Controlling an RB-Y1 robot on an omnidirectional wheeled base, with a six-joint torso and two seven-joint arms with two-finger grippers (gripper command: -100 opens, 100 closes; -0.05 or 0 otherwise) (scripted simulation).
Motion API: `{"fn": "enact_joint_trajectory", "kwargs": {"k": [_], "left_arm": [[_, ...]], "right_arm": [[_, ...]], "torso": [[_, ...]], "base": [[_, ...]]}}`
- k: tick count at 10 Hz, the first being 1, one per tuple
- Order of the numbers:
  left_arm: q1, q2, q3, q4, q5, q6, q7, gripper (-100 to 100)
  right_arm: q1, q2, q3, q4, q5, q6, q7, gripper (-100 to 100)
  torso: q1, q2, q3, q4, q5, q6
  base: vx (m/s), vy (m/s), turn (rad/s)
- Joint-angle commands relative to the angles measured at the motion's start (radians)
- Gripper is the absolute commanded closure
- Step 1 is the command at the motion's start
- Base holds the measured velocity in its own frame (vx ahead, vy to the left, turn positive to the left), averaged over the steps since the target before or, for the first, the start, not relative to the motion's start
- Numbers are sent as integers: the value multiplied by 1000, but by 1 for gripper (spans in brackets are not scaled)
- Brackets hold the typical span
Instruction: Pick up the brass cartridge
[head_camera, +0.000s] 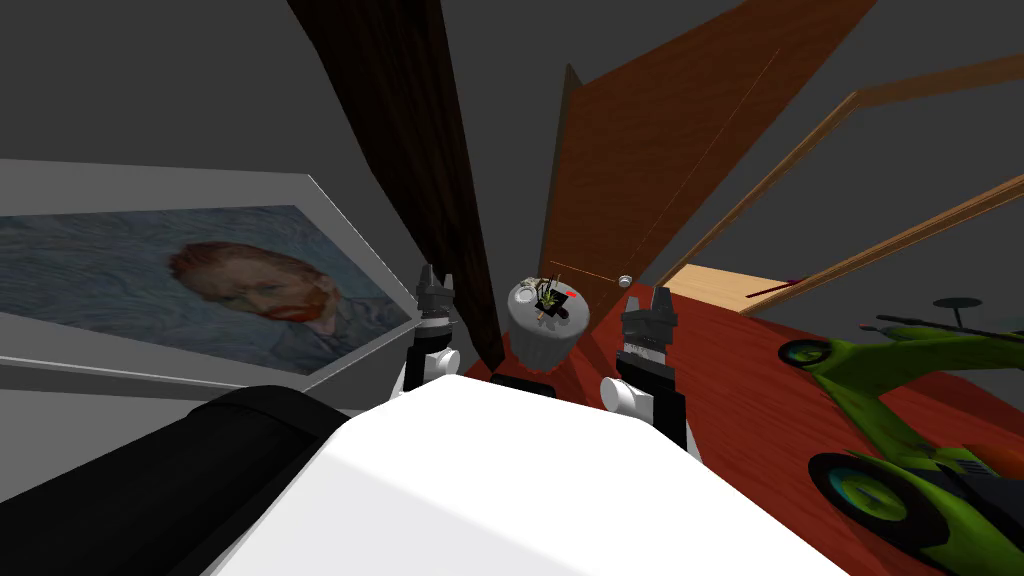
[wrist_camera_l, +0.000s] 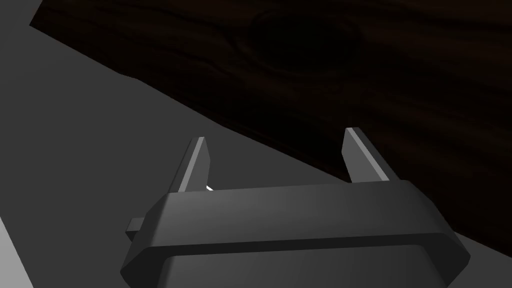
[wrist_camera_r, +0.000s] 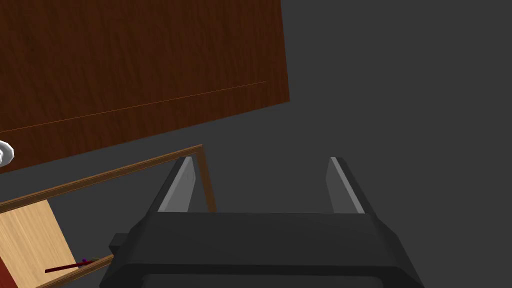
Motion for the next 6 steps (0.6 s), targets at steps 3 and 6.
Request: {"fn": "enact_joint_trajectory", "kwargs": {"k": [3,6], "left_arm": [[0,0,0,0,0,0,0,0],[0,0,0,0,0,0,0,0]], "right_arm": [[9,-86,1,27,27,-19,22,-100],[19,-148,0,54,56,-38,45,-100]], "torso": [[0,3,2,1,0,0],[-1,0,0,0,0,0]], "base": [[-29,6,101],[-1,-9,137]]}}
